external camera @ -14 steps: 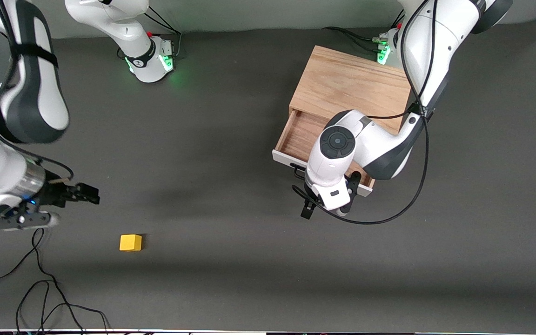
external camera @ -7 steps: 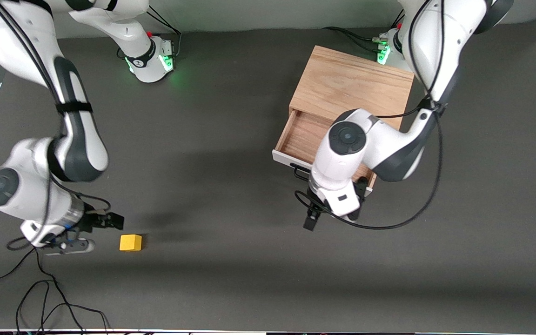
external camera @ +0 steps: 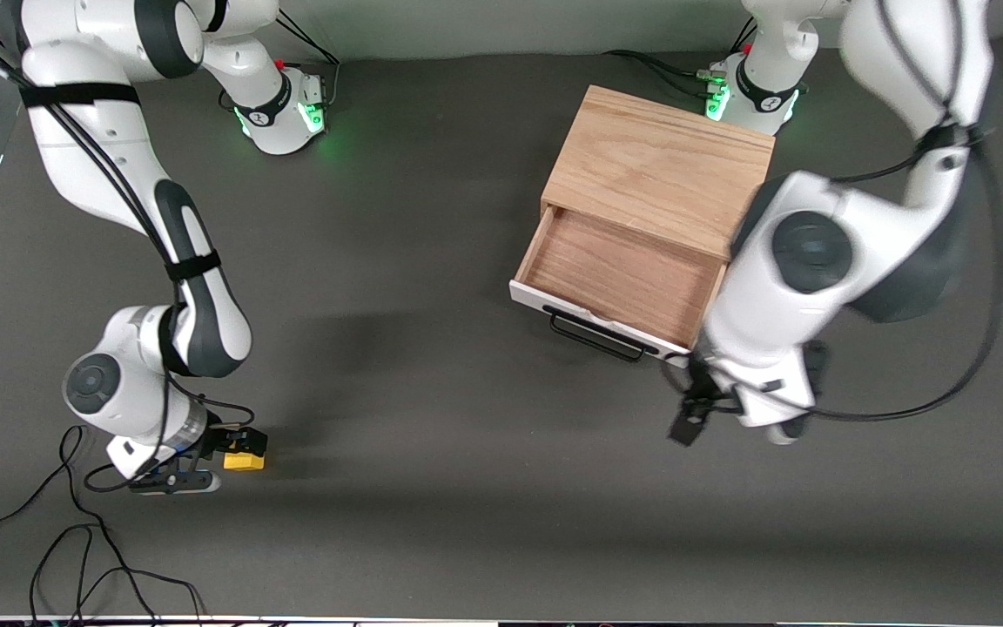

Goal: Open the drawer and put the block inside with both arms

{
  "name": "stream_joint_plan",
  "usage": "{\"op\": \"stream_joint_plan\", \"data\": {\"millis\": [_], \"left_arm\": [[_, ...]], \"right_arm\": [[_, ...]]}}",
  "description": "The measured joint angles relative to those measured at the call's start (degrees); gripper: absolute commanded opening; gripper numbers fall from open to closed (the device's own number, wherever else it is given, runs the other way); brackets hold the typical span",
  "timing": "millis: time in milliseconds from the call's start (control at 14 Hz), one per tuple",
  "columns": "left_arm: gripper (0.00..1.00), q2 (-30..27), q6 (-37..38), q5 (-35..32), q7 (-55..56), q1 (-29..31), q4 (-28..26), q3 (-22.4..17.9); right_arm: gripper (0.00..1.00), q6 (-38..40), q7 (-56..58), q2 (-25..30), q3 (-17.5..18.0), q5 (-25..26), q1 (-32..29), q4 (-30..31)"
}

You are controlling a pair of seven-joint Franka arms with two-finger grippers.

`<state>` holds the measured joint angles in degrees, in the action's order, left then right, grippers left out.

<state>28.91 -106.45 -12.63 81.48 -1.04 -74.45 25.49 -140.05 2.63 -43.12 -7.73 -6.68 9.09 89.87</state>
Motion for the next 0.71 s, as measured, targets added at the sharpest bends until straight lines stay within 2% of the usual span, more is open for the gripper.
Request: {"op": "stream_joint_plan", "data": {"millis": [71, 143, 214, 286, 357, 571, 714], "left_arm": [[1.0, -1.56, 3.83, 1.91, -6.06, 2.23, -0.03, -0.02], [1.0, -2.98, 7.36, 3.29, -12.18, 4.45, -0.09, -0.02], [1.0, -4.32, 10.48, 4.02, -18.06, 6.52, -0.25, 0.0], [1.0, -5.68, 12.88, 4.48, -23.45, 8.47, -0.69, -0.01], [1.0, -7.12, 14.56, 4.96, -28.34, 10.25, -1.53, 0.0], [1.0, -12.48, 16.82, 7.96, -43.73, 15.76, -6.59, -0.03], [1.0, -17.08, 16.69, 8.88, -53.08, 19.21, -11.55, -0.08]], "right_arm": [[0.83, -0.82, 0.0, -1.01, 0.02, -0.01, 0.01, -0.01], [0.32, -1.66, 0.0, -1.82, 0.01, -0.02, 0.0, -0.01], [0.08, -2.01, 0.0, -2.35, 0.01, -0.02, 0.0, -0.04], [0.02, -2.04, 0.0, -2.52, 0.02, -0.02, 0.01, -0.07], [0.0, -2.04, 0.0, -2.5, 0.02, -0.02, 0.02, -0.26], [0.0, -1.81, 0.0, -2.29, 0.03, -0.04, 0.05, -1.48], [0.0, 1.8, -0.27, -1.18, 0.22, -0.23, 0.65, -3.73]]}}
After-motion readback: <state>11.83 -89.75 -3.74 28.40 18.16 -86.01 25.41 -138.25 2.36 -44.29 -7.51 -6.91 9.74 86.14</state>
